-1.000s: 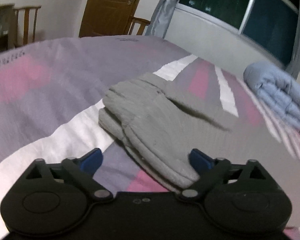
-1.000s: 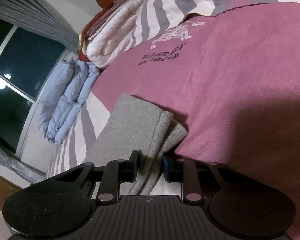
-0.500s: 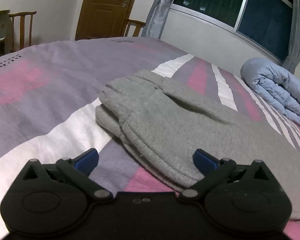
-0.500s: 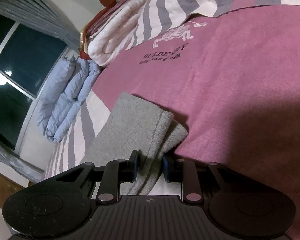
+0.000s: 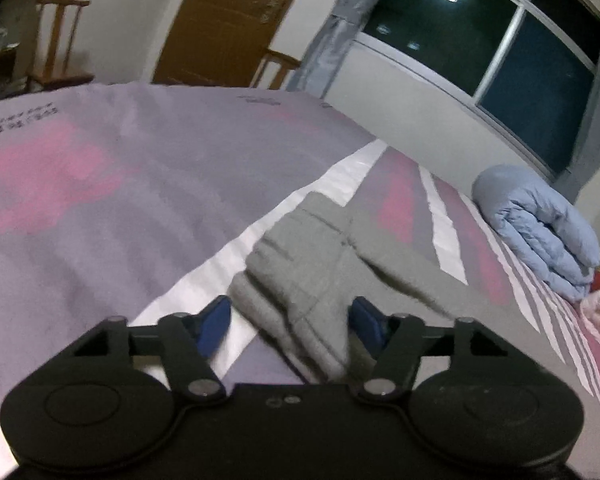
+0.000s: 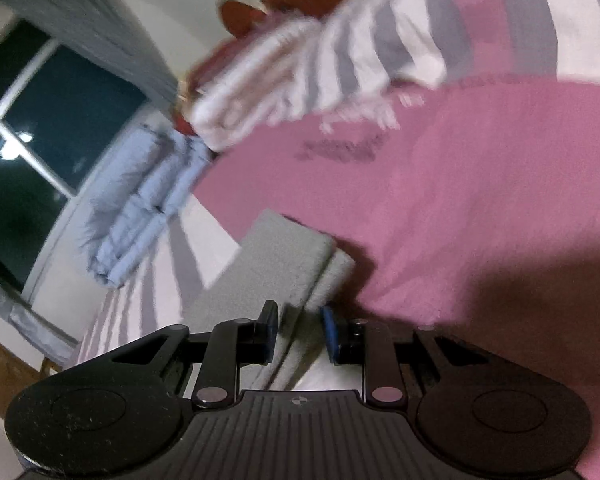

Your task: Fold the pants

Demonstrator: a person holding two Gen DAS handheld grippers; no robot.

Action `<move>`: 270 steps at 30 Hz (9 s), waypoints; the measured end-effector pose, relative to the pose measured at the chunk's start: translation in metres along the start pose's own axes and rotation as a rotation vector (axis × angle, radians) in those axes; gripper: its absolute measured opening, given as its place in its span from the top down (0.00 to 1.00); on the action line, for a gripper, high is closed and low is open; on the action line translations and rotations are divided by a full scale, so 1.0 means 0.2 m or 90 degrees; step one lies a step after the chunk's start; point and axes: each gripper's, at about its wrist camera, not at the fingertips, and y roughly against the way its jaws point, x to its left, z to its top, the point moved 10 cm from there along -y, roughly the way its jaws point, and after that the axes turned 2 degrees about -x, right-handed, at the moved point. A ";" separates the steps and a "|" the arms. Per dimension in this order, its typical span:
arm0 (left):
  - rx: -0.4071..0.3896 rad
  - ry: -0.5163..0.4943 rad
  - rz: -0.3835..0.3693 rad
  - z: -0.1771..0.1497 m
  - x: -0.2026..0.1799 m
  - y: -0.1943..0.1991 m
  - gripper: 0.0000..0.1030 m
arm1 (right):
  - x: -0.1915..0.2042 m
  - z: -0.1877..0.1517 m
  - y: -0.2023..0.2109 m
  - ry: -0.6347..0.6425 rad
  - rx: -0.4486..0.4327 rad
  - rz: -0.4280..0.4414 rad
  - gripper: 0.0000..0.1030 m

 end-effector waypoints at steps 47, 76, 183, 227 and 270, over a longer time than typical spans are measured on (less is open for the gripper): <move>-0.059 -0.271 0.001 0.16 -0.43 0.17 0.24 | 0.37 -0.33 0.01 0.117 0.042 0.076 0.74; -0.014 -0.201 0.009 -0.23 -0.46 0.12 0.06 | -0.13 0.01 -0.02 -0.160 0.041 0.038 0.38; 0.002 0.261 -0.139 -0.06 0.01 -0.25 0.08 | 0.74 -0.68 0.02 0.232 0.039 0.090 0.28; 0.130 -0.267 -0.418 -1.11 -2.07 0.18 0.14 | 0.16 -0.29 0.12 0.075 0.045 0.030 0.28; 0.037 -0.099 -0.074 -0.36 -0.42 0.09 0.06 | 0.84 -0.94 -0.24 0.038 0.238 0.194 0.68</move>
